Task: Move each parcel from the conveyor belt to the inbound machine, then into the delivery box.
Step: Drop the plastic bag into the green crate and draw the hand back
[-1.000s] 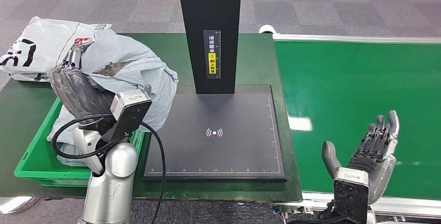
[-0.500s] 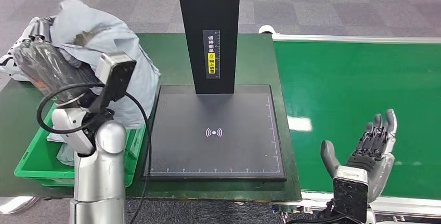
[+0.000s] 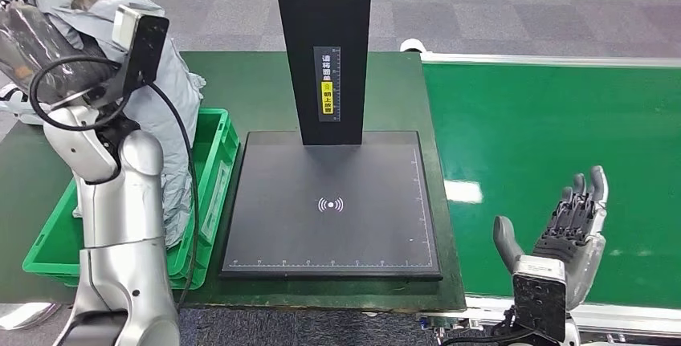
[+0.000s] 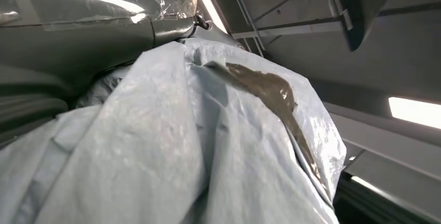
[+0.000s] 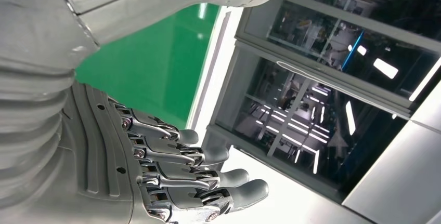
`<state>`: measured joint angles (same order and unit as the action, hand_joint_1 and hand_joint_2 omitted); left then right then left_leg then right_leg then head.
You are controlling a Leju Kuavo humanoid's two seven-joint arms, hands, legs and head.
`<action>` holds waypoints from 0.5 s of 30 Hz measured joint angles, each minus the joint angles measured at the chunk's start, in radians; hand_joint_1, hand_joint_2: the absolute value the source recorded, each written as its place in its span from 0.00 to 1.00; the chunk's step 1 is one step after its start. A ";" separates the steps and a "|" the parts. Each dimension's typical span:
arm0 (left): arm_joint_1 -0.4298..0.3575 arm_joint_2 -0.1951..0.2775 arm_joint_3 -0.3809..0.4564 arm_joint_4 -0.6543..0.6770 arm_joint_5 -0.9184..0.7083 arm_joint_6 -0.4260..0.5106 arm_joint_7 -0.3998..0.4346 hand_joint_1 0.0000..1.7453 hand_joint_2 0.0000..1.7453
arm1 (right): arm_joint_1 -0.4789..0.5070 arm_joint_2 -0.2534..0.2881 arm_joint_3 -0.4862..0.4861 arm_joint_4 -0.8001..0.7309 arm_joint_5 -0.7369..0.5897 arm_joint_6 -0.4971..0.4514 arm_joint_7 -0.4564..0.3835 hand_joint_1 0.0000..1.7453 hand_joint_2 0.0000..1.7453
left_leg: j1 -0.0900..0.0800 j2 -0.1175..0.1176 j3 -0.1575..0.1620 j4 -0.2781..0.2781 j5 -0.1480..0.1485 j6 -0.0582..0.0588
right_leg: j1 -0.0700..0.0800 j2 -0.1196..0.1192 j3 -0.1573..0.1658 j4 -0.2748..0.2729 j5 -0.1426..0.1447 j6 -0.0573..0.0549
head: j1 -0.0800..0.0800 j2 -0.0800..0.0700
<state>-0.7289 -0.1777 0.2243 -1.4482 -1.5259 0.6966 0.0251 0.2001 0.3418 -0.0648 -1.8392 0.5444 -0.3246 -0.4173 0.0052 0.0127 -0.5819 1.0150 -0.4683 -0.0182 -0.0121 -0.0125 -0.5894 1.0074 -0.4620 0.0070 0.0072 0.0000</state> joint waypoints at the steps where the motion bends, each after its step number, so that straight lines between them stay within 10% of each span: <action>1: -0.022 0.013 0.017 0.032 0.002 0.000 0.000 1.00 1.00 | -0.001 0.000 -0.004 0.002 -0.001 0.004 -0.003 0.00 1.00 | 0.000 0.000 0.000 0.000 0.000 0.000 | 0.000 0.000 0.000 0.000 0.000 0.000 | 0.000 0.000; 11: -0.098 0.090 0.095 0.161 -0.029 0.000 0.047 1.00 1.00 | -0.011 0.000 -0.028 0.017 -0.002 0.034 -0.010 0.00 1.00 | 0.001 0.001 0.000 0.000 0.001 -0.001 | 0.001 0.001 0.000 0.001 0.000 -0.001 | 0.000 0.000; 15: -0.078 0.186 0.105 0.196 -0.039 -0.017 0.210 1.00 1.00 | -0.025 0.000 -0.047 0.041 0.006 0.048 -0.013 0.00 1.00 | 0.001 0.001 -0.001 0.000 0.000 -0.001 | 0.001 0.001 -0.001 0.001 0.000 -0.001 | 0.000 0.000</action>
<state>-0.8068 0.0080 0.3293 -1.2521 -1.5647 0.6795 0.2354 0.1753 0.3418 -0.1116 -1.7984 0.5503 -0.2766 -0.4304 0.0067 0.0134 -0.5827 1.0149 -0.4679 -0.0191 -0.0109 -0.0118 -0.5907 1.0081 -0.4621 0.0062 0.0072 0.0000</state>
